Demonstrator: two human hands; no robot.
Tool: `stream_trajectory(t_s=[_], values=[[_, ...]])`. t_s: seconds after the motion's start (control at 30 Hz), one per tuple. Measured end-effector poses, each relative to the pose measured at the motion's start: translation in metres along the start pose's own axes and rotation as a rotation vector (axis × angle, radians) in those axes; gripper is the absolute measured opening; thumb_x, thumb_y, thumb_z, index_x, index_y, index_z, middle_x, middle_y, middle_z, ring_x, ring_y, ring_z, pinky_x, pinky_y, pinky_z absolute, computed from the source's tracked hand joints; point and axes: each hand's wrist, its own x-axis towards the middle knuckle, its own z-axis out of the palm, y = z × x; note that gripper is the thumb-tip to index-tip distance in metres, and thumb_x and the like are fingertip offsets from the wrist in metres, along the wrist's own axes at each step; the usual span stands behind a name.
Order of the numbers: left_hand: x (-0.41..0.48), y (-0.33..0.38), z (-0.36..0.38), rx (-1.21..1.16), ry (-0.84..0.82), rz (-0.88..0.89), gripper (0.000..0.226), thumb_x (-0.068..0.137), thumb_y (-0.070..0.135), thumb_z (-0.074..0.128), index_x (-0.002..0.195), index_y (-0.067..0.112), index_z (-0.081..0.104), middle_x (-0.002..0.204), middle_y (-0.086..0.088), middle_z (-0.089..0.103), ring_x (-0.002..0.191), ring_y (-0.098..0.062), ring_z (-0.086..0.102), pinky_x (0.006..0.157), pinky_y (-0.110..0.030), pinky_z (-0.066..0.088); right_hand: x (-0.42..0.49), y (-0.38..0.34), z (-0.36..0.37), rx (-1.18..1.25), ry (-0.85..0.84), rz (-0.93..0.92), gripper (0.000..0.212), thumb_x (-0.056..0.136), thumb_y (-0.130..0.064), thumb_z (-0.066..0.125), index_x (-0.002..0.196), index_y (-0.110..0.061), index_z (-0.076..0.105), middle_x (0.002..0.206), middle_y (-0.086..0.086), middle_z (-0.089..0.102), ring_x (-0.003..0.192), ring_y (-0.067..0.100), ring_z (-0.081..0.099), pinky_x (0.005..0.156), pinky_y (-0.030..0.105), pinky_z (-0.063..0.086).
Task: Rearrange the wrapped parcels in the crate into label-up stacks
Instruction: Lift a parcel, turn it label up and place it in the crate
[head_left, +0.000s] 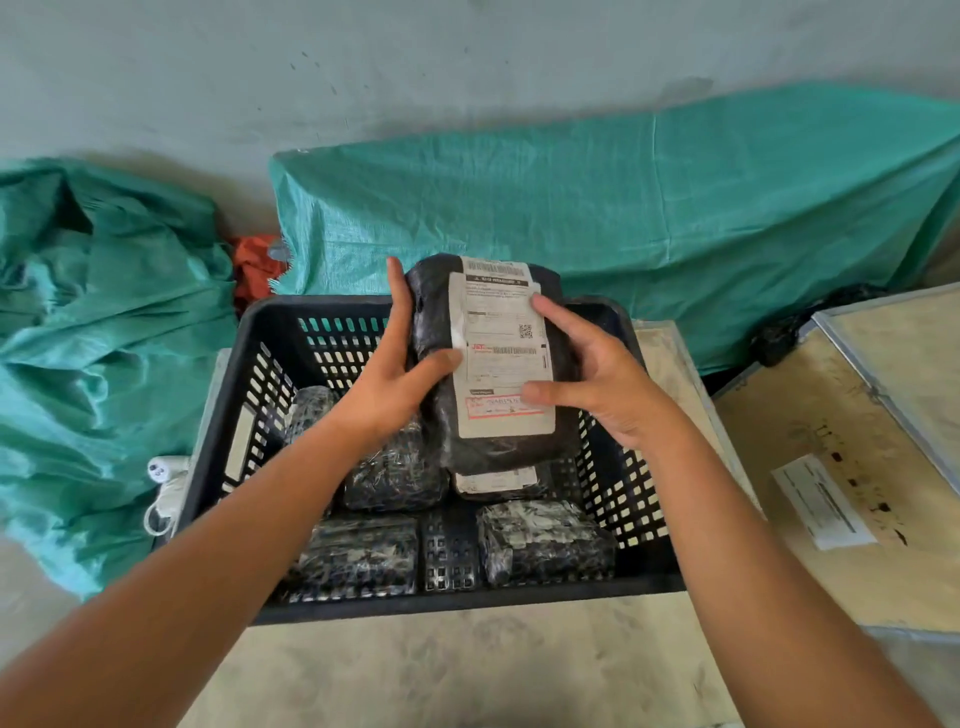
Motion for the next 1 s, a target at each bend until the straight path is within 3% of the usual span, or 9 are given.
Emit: stream_trajectory(t_s=[0.2, 0.33, 0.43, 0.53, 0.63, 0.7, 0.77, 0.83, 1.0], values=[[0.005, -0.011, 0.0, 0.183, -0.067, -0.078, 0.093, 0.097, 0.024, 0.067, 0.148, 0.067, 0.002, 0.15, 0.033, 0.041, 0.133, -0.007, 0.053, 0.095, -0.036, 0.056, 0.007, 0.016, 0.001, -0.026, 0.101, 0.053, 0.092, 0.059, -0.022, 0.097, 0.138, -0.05, 0.06, 0.146, -0.008, 0.059, 0.135, 0.013, 0.054, 0.109, 0.047, 0.048], [0.007, -0.035, 0.005, 0.37, -0.157, -0.222, 0.08, 0.091, 0.035, 0.072, 0.15, 0.061, 0.024, 0.149, 0.021, 0.037, 0.127, 0.001, 0.052, 0.093, -0.02, 0.054, 0.006, 0.034, -0.009, -0.173, 0.123, 0.121, 0.094, 0.058, -0.031, 0.096, 0.141, -0.051, 0.056, 0.147, -0.025, 0.052, 0.137, -0.002, 0.043, 0.113, 0.032, 0.042], [0.013, -0.058, 0.006, 0.417, -0.18, -0.317, 0.084, 0.092, 0.028, 0.074, 0.153, 0.054, 0.023, 0.132, 0.035, 0.041, 0.105, 0.022, 0.054, 0.076, -0.005, 0.05, 0.008, 0.052, -0.016, -0.211, 0.132, 0.208, 0.095, 0.067, -0.02, 0.095, 0.146, -0.049, 0.052, 0.151, -0.017, 0.049, 0.14, 0.007, 0.043, 0.106, 0.028, 0.049], [0.022, -0.075, 0.007, 0.494, -0.209, -0.394, 0.087, 0.092, 0.031, 0.073, 0.154, 0.053, 0.017, 0.135, 0.031, 0.039, 0.109, 0.006, 0.056, 0.071, -0.002, 0.047, 0.015, 0.073, -0.016, -0.208, 0.131, 0.277, 0.098, 0.073, -0.005, 0.092, 0.153, -0.039, 0.046, 0.151, -0.006, 0.051, 0.134, 0.012, 0.051, 0.094, 0.025, 0.057], [0.034, -0.096, 0.006, 0.558, -0.245, -0.453, 0.088, 0.096, 0.027, 0.068, 0.159, 0.046, 0.009, 0.15, 0.012, 0.035, 0.125, -0.017, 0.053, 0.075, -0.007, 0.051, 0.028, 0.094, -0.013, -0.252, 0.126, 0.325, 0.098, 0.076, -0.001, 0.089, 0.156, -0.032, 0.041, 0.153, -0.003, 0.047, 0.132, 0.011, 0.048, 0.077, 0.006, 0.052], [0.041, -0.109, 0.009, 0.601, -0.259, -0.495, 0.09, 0.098, 0.025, 0.066, 0.158, 0.049, 0.004, 0.161, -0.002, 0.027, 0.136, -0.028, 0.044, 0.094, -0.026, 0.053, 0.037, 0.106, -0.013, -0.311, 0.114, 0.364, 0.099, 0.078, 0.0, 0.087, 0.158, -0.033, 0.038, 0.157, -0.003, 0.042, 0.13, 0.009, 0.043, 0.071, 0.002, 0.049], [0.042, -0.121, 0.011, 0.647, -0.245, -0.537, 0.09, 0.098, 0.026, 0.064, 0.156, 0.053, 0.001, 0.167, -0.007, 0.014, 0.152, -0.037, 0.016, 0.114, -0.05, 0.036, 0.043, 0.117, -0.015, -0.353, 0.105, 0.391, 0.102, 0.078, 0.002, 0.087, 0.159, -0.033, 0.036, 0.158, -0.002, 0.04, 0.128, 0.009, 0.041, 0.069, 0.0, 0.045], [0.038, -0.13, 0.011, 0.684, -0.228, -0.563, 0.092, 0.098, 0.028, 0.064, 0.155, 0.054, -0.003, 0.169, -0.006, 0.008, 0.154, -0.035, -0.003, 0.119, -0.053, 0.025, 0.045, 0.127, -0.016, -0.4, 0.093, 0.43, 0.105, 0.077, 0.002, 0.087, 0.159, -0.035, 0.034, 0.159, 0.0, 0.038, 0.127, 0.01, 0.039, 0.08, 0.005, 0.043], [0.03, -0.146, 0.007, 0.721, -0.233, -0.582, 0.098, 0.099, 0.023, 0.063, 0.157, 0.044, -0.014, 0.154, -0.008, 0.04, 0.121, -0.028, 0.056, 0.09, -0.037, 0.054, 0.052, 0.145, -0.014, -0.538, 0.071, 0.501, 0.109, 0.074, -0.008, 0.091, 0.16, -0.035, 0.029, 0.164, 0.002, 0.031, 0.145, 0.024, 0.034, 0.11, 0.031, 0.032]])
